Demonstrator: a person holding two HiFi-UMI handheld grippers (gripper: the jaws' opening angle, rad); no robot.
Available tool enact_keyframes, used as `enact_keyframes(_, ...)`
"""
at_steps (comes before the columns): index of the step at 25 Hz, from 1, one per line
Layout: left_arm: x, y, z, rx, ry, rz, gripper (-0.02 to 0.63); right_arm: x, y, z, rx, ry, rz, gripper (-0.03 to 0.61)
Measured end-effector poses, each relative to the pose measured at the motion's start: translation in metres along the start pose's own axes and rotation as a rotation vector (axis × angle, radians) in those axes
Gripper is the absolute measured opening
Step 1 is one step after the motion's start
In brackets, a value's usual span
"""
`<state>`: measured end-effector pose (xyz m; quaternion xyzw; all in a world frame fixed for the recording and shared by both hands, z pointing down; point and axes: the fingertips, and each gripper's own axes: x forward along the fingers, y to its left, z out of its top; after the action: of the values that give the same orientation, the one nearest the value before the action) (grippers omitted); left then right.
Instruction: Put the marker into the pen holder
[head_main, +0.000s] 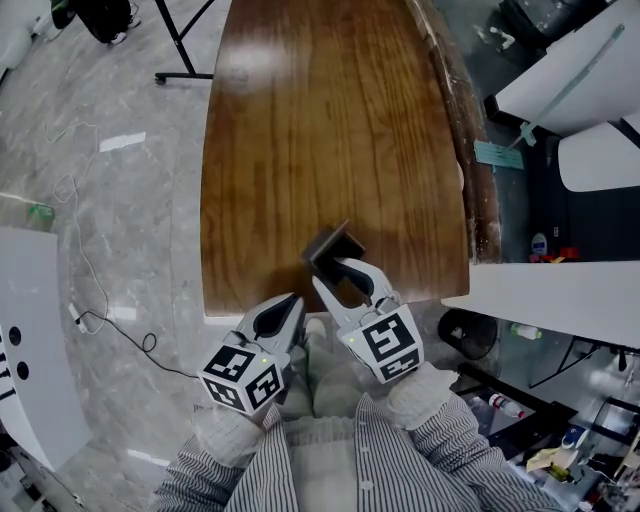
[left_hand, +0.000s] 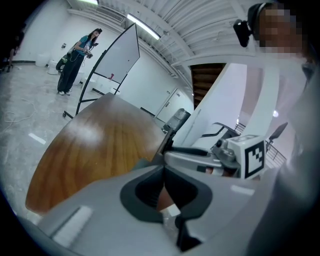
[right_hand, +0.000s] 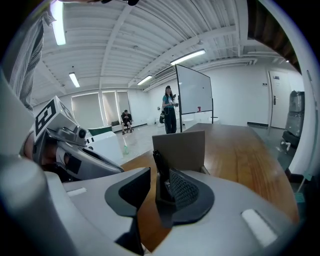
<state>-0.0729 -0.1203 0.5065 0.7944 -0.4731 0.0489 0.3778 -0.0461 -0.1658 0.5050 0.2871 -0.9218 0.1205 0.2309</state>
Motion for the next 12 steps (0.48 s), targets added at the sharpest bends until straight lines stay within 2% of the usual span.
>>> enact_keyframes(6, -0.006, -0.004, 0.006, 0.011, -0.020, 0.000, 0.008, -0.011, 0.000, 0.006, -0.006, -0.021, -0.018, 0.116)
enact_keyframes(12, -0.014, -0.023, 0.014, 0.055, -0.037, -0.025, 0.008, -0.038, 0.008, 0.017, 0.034, -0.064, -0.016, 0.090)
